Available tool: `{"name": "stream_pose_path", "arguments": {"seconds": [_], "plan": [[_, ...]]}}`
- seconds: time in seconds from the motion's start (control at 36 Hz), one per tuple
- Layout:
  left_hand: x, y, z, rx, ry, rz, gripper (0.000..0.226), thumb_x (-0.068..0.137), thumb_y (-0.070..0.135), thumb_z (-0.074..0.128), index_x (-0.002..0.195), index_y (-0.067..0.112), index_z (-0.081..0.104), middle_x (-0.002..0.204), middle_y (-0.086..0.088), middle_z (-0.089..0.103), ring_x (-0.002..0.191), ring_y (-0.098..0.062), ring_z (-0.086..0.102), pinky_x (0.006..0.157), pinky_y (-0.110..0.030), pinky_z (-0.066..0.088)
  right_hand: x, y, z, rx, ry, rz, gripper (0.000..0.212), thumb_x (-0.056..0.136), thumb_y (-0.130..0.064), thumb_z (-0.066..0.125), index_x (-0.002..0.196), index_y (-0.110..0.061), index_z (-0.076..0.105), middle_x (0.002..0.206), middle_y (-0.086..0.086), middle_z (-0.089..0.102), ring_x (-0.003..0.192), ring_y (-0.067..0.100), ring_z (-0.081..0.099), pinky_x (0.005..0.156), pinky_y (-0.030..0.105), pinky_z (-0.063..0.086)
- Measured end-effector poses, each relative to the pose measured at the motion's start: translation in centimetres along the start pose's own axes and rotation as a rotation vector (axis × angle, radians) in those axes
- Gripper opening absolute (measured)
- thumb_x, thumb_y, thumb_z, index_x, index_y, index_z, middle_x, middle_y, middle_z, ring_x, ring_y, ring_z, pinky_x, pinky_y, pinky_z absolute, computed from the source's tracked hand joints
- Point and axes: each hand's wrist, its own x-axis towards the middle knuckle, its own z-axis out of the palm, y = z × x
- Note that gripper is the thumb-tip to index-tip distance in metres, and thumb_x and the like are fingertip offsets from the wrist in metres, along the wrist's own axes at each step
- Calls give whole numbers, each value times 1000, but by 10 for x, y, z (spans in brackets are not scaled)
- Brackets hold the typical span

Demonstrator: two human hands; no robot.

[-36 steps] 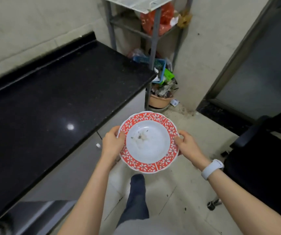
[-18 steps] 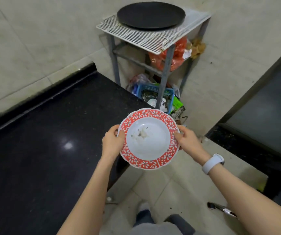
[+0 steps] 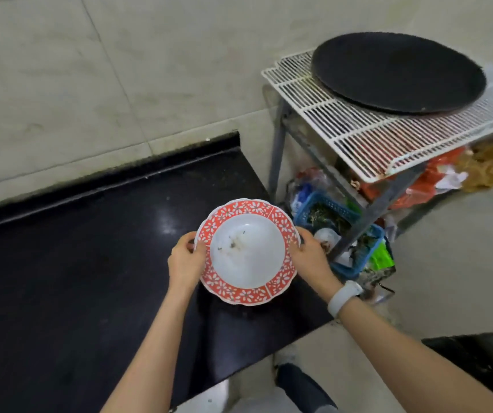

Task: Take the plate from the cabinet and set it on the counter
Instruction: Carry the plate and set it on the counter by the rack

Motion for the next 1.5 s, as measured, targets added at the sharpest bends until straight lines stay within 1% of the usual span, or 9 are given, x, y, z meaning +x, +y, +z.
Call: {"name": "stream_pose_path", "arguments": {"seconds": [0.17,0.28,0.36,0.47,0.61,0.83,0.94,1.19,1.5], "plan": [[37,16,13,-88,183,-131,29,85,23,52,114,18,57,108,-8,65,101,-28,60,88,-39,49,71,-28,20,36,-47,7,35,89,-24,47,123,-15,41,128,12,55,112,30,54,90,38,44],[71,27,22,-142,201,-170,32,85,24,51,117,18,54,118,-10,62,105,-28,58,91,-43,48,115,-48,37,121,-47,28,32,88,-21,48,120,-16,44,123,10,57,105,27,55,92,44,48],[101,35,29,-177,199,-167,19,86,21,50,104,21,51,110,-7,60,100,-26,57,88,-41,47,147,-60,49,207,-17,-3,28,88,-13,45,116,-13,51,119,10,61,100,23,56,87,38,49],[143,38,41,-199,173,-187,43,81,21,53,123,14,44,115,-7,59,101,-25,56,86,-37,46,187,-68,63,226,45,-30,34,86,-4,39,116,-10,55,119,12,61,99,23,55,84,32,44],[189,37,55,-205,122,-159,41,83,14,54,123,13,44,109,-1,55,98,-20,54,81,-33,44,236,-65,80,221,110,8,36,86,-9,39,120,-14,53,121,12,61,108,32,57,96,44,49],[226,30,63,-155,117,-112,29,81,13,54,105,25,43,104,2,55,100,-23,58,90,-41,49,275,-63,90,235,117,24,28,90,-16,46,117,-12,52,116,9,61,103,27,59,85,36,50],[224,36,66,-147,146,-100,38,83,15,54,119,17,43,108,1,52,101,-21,55,88,-39,48,282,-59,90,179,128,3,22,88,-17,47,108,-16,57,116,10,60,99,25,60,87,41,53],[217,38,69,-132,174,-71,39,83,12,53,121,14,45,124,-10,56,110,-26,56,94,-44,48,289,-50,91,92,93,19,27,88,-18,46,113,-15,56,122,15,55,102,30,60,92,49,53],[215,28,66,40,121,-51,47,83,20,55,127,17,41,131,-11,49,118,-28,49,98,-47,45,282,-58,92,-150,25,22,49,87,-14,46,135,-11,32,138,17,35,123,38,44,103,53,43]]}}
